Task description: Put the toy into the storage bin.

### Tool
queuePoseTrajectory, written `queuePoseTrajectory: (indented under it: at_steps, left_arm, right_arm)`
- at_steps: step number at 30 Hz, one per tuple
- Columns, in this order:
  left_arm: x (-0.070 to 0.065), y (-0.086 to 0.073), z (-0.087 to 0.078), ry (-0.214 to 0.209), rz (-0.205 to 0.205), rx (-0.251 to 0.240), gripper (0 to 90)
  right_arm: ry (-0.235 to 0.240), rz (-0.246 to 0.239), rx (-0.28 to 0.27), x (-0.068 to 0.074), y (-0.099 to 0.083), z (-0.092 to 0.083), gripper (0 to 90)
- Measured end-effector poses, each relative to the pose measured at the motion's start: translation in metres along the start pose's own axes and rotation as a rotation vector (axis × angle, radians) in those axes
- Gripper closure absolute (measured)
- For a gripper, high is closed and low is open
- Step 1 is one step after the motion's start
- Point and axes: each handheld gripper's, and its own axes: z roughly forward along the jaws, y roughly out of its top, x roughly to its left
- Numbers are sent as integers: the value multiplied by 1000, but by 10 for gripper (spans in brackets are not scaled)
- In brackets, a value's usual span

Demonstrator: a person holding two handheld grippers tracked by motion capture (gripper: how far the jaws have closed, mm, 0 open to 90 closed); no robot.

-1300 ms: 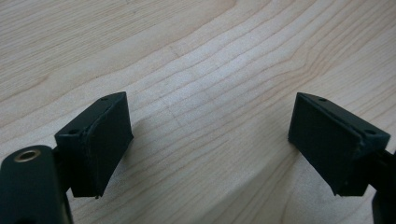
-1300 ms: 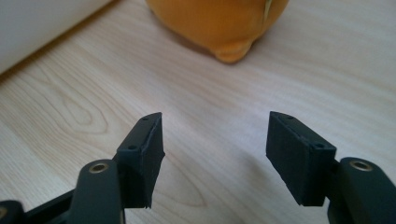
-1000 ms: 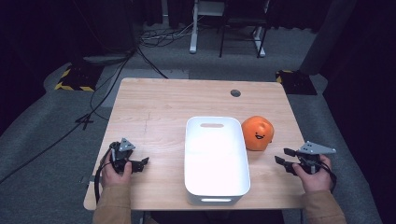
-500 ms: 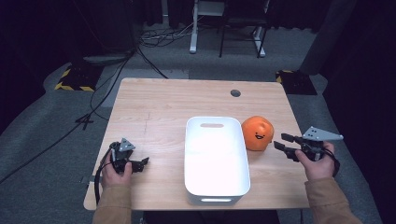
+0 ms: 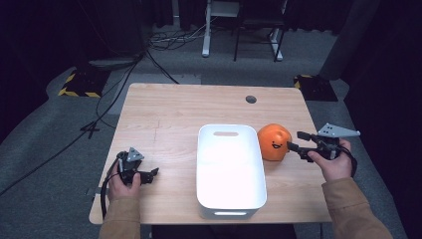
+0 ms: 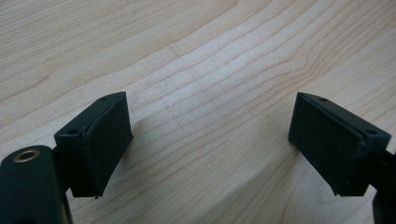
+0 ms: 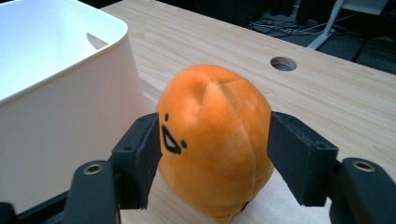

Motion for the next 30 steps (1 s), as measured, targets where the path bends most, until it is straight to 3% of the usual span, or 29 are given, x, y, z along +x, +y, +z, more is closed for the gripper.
queuePoseTrajectory:
  at_steps: [2, 5, 6, 12, 15, 20, 23, 30]
  left_arm:
    - [0, 0, 0, -4, -2, -1, 136]
    - [0, 0, 0, -5, -2, 0, 137]
    - [0, 0, 0, -5, -2, 1, 136]
    - [0, 0, 0, -3, 0, 1, 136]
    - [0, 0, 0, -2, -2, -1, 136]
    - [0, 0, 0, -5, -4, -1, 136]
    - [0, 0, 0, -2, -1, 0, 136]
    - [0, 0, 0, -4, -2, 1, 136]
  right_arm:
    - [-2, -8, -8, -3, 3, 5, 426]
    - [3, -10, -29, -6, 5, 9, 456]
    - [23, -14, -39, -8, 7, 13, 515]
    - [44, -14, -53, -11, 11, 26, 532]
    - [39, -17, -37, -12, 11, 33, 559]
    - [62, -23, -10, -10, 8, 40, 718]
    - [81, -16, -28, -9, 9, 39, 805]
    - [103, -50, -47, -6, 13, 28, 829]
